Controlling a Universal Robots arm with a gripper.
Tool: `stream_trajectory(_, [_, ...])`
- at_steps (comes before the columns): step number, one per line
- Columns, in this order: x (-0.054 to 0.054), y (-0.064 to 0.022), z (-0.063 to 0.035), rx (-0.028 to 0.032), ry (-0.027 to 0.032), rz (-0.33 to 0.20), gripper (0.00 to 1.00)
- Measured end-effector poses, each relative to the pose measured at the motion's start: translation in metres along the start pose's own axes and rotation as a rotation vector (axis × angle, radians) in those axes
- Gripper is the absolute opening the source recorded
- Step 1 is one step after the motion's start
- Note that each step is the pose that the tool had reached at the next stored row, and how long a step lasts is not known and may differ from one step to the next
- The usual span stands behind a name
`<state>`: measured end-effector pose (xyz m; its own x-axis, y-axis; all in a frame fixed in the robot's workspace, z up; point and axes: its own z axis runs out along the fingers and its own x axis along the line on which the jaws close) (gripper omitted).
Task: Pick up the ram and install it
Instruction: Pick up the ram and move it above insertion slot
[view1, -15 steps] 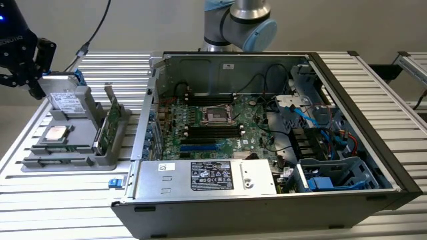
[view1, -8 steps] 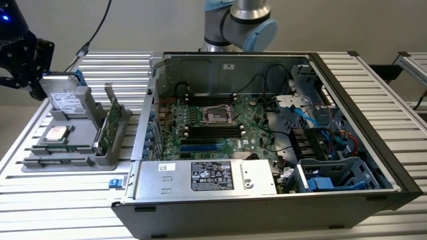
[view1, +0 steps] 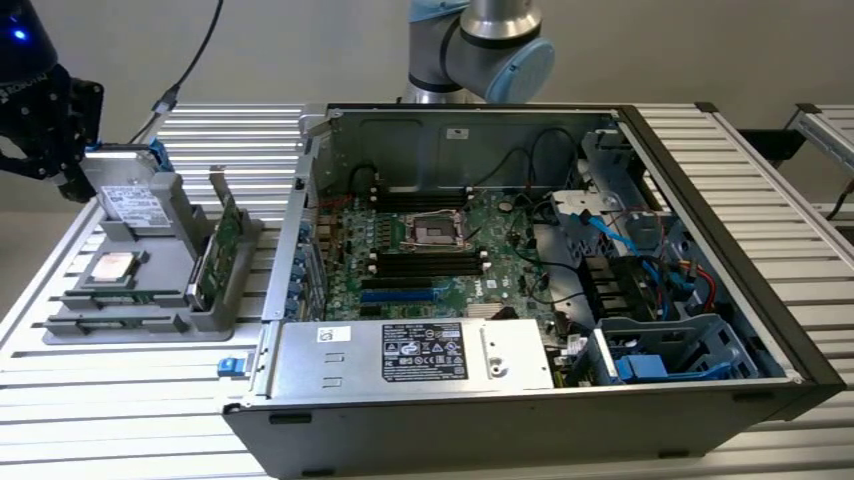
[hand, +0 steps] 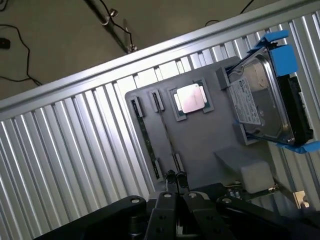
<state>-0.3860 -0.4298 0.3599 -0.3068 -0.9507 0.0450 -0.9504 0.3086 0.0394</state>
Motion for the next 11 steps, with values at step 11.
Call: stream_trajectory(11, [-0.0001,0.0009,0.0027,0.0147,0.0016,-0.115,0.1])
